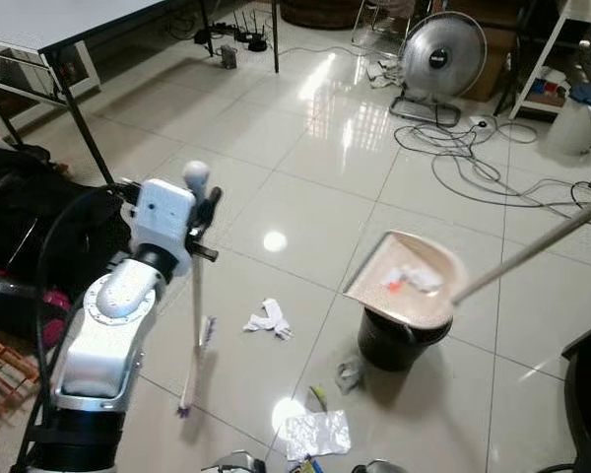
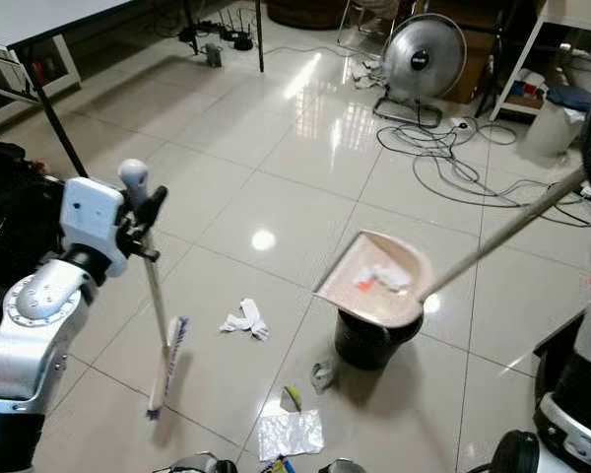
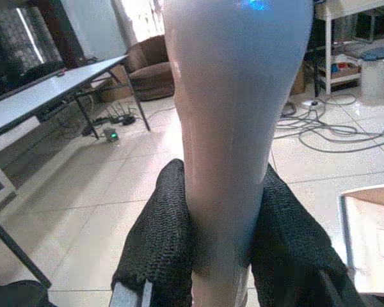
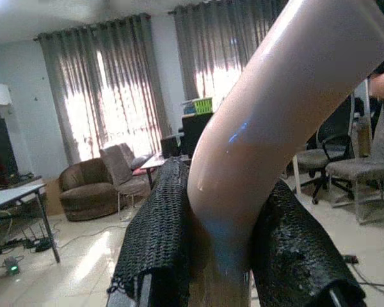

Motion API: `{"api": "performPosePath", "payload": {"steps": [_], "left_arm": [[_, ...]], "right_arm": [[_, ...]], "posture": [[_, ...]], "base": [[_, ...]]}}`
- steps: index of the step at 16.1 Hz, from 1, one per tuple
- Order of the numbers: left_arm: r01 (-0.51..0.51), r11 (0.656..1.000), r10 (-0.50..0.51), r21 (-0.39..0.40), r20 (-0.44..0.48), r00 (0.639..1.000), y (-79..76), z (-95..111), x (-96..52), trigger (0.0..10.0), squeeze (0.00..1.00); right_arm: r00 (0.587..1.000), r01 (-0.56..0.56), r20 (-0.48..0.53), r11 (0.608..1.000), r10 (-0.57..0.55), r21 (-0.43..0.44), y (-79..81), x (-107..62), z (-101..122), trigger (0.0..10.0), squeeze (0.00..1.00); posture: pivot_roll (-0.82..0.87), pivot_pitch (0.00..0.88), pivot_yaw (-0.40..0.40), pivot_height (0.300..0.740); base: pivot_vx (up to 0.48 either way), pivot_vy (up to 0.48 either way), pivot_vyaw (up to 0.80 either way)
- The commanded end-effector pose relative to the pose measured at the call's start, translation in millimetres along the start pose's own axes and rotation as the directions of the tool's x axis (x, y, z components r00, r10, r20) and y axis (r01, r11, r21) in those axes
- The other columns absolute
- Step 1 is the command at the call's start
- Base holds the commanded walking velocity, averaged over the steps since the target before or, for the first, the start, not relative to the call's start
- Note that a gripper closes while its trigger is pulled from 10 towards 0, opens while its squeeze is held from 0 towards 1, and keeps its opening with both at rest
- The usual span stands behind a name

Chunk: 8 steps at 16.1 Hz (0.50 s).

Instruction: Sweep floor

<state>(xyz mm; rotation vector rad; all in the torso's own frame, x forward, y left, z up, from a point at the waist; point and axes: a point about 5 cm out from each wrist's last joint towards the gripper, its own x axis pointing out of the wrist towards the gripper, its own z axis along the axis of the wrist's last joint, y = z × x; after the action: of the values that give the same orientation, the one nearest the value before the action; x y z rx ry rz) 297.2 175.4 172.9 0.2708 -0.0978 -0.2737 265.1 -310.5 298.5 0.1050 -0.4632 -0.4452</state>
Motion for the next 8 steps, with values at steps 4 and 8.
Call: {"api": "performPosePath", "payload": {"steps": [4, 8], "left_arm": [[0.016, 0.999, -0.018, 0.034, 0.057, 0.998, -1.5, 13.0, 5.0, 10.0, 0.00], [0.026, 0.999, -0.028, 0.041, 0.057, 0.998, -3.2, 13.2, 6.9, 10.0, 0.00]], "right_arm": [[0.998, 0.026, 0.051, 0.999, -0.027, 0.019, 0.3, -5.2, 8.3, 10.0, 0.00], [0.999, 0.010, 0.052, 1.000, -0.011, 0.019, 4.9, -7.1, 8.4, 10.0, 0.00]], "posture": [[-0.01, 0.068, 0.027, 0.740], [-0.02, 0.070, 0.028, 0.740]], "base": [[0.000, -0.372, -0.10], [0.000, -0.398, -0.15]]}}
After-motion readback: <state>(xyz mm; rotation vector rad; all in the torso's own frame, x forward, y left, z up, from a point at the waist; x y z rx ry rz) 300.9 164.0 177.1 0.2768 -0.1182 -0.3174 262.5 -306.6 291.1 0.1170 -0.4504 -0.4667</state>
